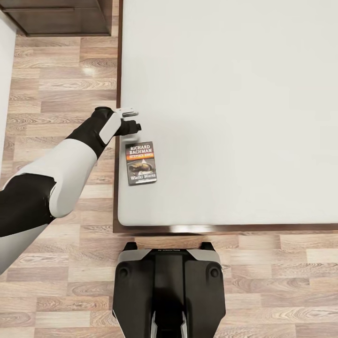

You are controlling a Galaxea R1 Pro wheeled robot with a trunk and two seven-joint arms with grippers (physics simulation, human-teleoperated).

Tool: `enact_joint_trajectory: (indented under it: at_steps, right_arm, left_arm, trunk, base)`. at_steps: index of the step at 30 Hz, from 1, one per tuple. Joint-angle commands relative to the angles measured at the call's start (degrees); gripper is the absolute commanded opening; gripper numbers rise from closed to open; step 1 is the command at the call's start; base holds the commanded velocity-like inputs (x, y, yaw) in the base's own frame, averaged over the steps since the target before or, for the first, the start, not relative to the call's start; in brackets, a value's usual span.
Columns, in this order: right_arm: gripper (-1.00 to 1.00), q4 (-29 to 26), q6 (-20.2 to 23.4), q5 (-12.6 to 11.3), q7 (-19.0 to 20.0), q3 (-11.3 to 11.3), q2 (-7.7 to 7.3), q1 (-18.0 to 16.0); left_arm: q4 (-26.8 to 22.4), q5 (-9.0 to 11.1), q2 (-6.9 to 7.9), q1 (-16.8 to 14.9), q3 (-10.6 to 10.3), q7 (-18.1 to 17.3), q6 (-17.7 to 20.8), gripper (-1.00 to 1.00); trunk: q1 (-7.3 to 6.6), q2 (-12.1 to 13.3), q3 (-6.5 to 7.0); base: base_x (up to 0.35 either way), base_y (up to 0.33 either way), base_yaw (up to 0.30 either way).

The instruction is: In the bedroom, move the book from the bed onto either nightstand, and place the two sandals side by side next to the bed.

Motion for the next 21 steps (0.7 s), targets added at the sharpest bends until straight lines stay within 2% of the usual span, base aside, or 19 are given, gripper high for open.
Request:
enact_joint_trajectory:
  at_steps: [1, 19, 21]
  right_arm:
    - [1.0, -0.1, 0.2, -0.2, -0.2, 0.0, 0.01, 0.0]
    - [1.0, -0.1, 0.2, -0.2, -0.2, 0.0, 0.01, 0.0]
    - [1.0, -0.1, 0.2, -0.2, -0.2, 0.0, -0.01, 0.0]
  left_arm:
    - [-0.1, 0.6, 0.04, 0.0, -0.4, 0.4, 0.2, 1.0]
    - [-0.1, 0.6, 0.03, 0.0, -0.4, 0.3, 0.1, 1.0]
    - [-0.1, 0.6, 0.03, 0.0, -0.4, 0.3, 0.1, 1.0]
  trunk:
    - [0.25, -0.5, -0.23]
    - [0.25, -0.5, -0.23]
    - [0.69, -1.3, -0.58]
  base:
    - [0.0, 0.0, 0.0]
    - [0.0, 0.0, 0.0]
    - [0.0, 0.0, 0.0]
